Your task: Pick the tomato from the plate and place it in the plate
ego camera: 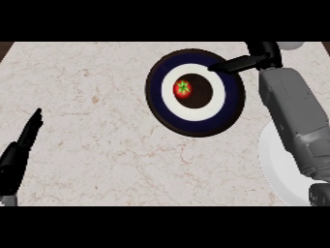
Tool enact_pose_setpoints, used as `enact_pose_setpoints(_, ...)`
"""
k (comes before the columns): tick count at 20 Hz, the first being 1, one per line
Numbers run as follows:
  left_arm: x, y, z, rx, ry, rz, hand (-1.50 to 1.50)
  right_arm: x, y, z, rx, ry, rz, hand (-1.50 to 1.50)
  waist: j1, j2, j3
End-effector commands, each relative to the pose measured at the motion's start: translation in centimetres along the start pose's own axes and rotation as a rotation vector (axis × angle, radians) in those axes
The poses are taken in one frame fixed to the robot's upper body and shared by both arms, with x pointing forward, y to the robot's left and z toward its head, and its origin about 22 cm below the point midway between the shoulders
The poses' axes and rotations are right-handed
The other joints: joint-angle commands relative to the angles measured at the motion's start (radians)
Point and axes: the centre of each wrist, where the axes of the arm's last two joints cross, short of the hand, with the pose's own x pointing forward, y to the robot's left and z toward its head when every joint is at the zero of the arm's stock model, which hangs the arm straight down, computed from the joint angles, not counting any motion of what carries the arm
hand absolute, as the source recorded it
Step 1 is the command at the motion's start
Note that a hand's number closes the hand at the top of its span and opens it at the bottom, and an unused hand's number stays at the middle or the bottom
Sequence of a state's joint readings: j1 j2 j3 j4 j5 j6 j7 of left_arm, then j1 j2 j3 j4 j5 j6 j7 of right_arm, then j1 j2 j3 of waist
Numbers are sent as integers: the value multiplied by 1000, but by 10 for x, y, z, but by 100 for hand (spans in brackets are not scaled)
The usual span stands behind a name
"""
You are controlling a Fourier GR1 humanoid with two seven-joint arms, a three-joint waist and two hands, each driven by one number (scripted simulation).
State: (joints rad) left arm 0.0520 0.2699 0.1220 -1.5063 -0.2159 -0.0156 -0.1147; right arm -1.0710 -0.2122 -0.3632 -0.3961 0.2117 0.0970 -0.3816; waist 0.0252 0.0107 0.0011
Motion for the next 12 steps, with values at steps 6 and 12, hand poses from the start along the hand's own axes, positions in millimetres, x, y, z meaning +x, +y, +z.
enact_pose_setpoints(6, 13, 5, -16, 4, -40, -9, 0, -33, -97, 46, -107, -72, -210, -150, 24, 15, 2)
enact_pose_setpoints(12, 4, 5, -8, -2, -47, -5, 0, -47, -141, 81, -93, -131, -180, -150, 38, 19, 3)
